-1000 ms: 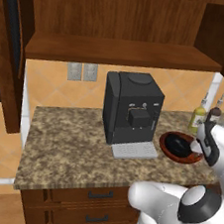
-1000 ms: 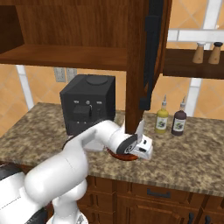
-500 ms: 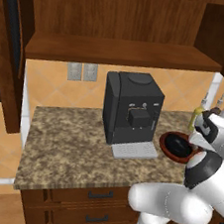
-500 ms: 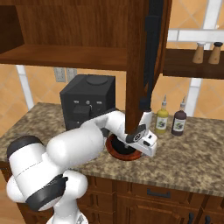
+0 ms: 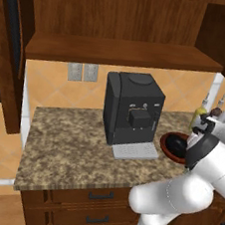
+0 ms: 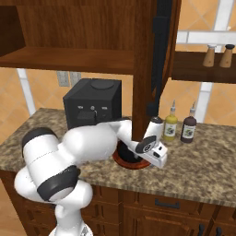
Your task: Pick up the bowls on the counter and stack them on top of one another in the open cabinet. Place the smaller bowl on top of the larger bowl.
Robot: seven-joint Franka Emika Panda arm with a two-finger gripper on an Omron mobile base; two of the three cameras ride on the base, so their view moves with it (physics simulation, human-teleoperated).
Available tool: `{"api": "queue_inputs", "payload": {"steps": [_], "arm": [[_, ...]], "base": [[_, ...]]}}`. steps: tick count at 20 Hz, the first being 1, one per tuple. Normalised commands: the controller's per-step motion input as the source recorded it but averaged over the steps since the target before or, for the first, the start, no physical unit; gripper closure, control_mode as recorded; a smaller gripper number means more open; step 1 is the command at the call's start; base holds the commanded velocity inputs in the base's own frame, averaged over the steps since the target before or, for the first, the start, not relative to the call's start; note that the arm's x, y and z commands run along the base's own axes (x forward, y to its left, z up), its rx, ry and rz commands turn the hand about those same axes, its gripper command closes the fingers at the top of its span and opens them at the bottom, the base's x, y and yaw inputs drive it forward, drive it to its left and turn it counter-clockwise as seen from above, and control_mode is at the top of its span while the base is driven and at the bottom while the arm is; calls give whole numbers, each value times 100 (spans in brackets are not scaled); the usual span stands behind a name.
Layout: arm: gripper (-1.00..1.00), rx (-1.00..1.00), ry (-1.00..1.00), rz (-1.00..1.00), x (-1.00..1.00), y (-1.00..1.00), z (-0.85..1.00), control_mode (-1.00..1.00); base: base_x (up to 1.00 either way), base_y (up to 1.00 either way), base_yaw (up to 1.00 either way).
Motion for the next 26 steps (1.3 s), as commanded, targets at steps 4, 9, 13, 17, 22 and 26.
{"api": "queue_inputs", "payload": {"steps": [4, 9, 13, 17, 22, 26], "arm": [[-100, 0, 0, -6, 15, -12, -23, -100], [-100, 0, 0, -5, 5, -6, -30, -100], [-100, 0, -2, -2, 0, 0, -28, -100], [-100, 0, -2, -1, 0, 0, -6, -100], [-100, 0, 0, 0, 0, 0, 0, -100], [-100, 0, -1, 0, 0, 0, 16, -100]], "base": [[0, 0, 0], [0, 0, 0], [0, 0, 0], [0, 0, 0], [0, 0, 0], [0, 0, 0]]}}
